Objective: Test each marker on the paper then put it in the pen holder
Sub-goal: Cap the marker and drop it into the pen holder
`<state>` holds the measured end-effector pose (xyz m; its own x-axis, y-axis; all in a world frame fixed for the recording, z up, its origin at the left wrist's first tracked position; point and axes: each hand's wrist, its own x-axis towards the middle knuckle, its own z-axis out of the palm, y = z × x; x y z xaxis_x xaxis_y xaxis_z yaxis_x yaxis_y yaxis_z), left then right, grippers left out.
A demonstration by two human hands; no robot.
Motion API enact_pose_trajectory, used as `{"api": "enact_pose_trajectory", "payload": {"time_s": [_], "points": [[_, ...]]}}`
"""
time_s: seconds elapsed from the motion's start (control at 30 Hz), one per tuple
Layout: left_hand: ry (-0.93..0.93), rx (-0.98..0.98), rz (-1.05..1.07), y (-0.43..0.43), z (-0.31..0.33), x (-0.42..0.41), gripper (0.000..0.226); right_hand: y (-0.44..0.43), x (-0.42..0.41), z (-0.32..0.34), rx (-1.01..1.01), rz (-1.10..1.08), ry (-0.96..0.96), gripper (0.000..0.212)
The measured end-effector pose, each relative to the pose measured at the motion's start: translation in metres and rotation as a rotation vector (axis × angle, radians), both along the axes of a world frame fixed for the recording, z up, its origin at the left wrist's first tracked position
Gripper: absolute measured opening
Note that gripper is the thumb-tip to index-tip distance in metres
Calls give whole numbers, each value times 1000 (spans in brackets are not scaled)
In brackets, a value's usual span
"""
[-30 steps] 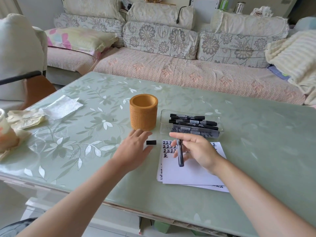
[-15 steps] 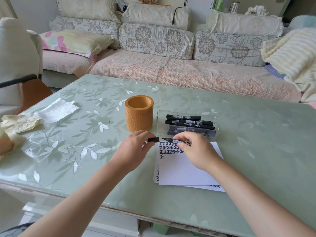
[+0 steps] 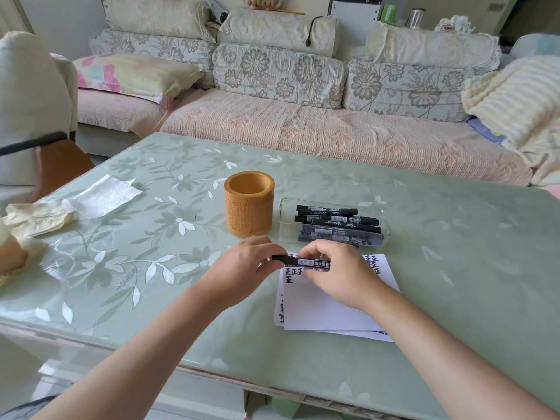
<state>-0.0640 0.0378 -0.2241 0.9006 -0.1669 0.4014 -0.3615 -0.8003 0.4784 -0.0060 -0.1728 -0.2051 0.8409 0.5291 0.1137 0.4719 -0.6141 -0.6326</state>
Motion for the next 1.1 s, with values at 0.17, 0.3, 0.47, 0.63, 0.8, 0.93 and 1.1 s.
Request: {"api": "enact_pose_trajectory", "payload": {"time_s": [0.17, 0.3, 0.47, 0.63, 0.8, 0.93, 1.1], "points": [[-56, -35, -7, 0, 3, -1, 13, 8, -1, 3, -22, -23, -44, 15], [-41, -26, -16, 1, 3, -2, 23, 9, 0, 6, -80, 43, -5, 16], [-5, -50, -15, 8, 5, 2, 16, 19, 0, 8, -143, 107, -29, 17], [111, -16, 93, 16, -2, 7, 32, 22, 5, 5, -115, 35, -53, 18], [192, 161, 138, 22, -13, 10, 62, 32, 10, 23, 73, -79, -59, 13], [257, 234, 134, 12, -17, 14, 94, 64, 32, 58, 246, -137, -213, 4], [284, 337, 93, 5, -22, 15, 113, 118, 65, 93, 305, -118, -275, 10]]}}
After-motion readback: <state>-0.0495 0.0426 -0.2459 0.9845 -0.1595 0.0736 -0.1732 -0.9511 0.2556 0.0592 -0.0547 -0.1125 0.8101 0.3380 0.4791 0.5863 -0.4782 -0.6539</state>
